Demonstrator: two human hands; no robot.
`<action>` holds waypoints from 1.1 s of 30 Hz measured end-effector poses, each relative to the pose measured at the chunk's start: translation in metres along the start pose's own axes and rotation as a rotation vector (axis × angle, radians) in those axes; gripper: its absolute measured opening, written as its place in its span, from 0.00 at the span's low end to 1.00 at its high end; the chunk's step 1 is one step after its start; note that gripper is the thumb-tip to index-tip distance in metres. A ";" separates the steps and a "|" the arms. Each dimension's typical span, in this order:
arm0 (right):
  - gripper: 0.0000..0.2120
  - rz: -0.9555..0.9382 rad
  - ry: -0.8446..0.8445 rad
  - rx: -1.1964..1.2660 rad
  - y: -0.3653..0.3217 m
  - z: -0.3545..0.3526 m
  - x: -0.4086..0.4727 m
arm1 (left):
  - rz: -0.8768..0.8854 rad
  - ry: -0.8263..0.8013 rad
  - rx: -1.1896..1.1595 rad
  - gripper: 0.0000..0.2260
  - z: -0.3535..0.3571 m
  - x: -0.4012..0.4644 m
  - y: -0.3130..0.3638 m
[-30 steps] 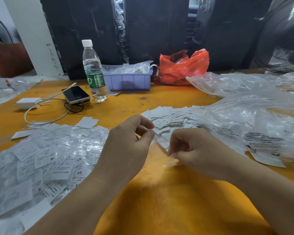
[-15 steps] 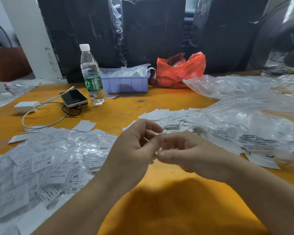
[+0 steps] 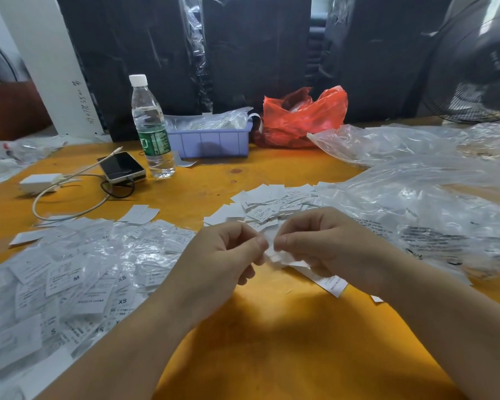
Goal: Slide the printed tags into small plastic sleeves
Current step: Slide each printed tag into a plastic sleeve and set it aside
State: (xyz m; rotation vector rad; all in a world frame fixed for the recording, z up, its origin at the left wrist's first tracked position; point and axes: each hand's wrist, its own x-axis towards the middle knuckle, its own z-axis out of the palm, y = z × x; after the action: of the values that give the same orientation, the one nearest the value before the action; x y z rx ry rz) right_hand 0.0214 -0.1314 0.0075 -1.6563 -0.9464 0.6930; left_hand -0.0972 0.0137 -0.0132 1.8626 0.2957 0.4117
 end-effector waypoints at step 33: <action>0.03 -0.086 0.178 -0.267 0.002 -0.039 0.003 | 0.103 0.070 0.748 0.03 0.007 0.011 -0.003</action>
State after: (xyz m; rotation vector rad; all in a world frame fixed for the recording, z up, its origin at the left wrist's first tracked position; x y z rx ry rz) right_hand 0.0557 -0.1488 0.0159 -1.8637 -1.0076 0.3653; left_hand -0.0845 0.0129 -0.0170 2.6053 0.4418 0.4761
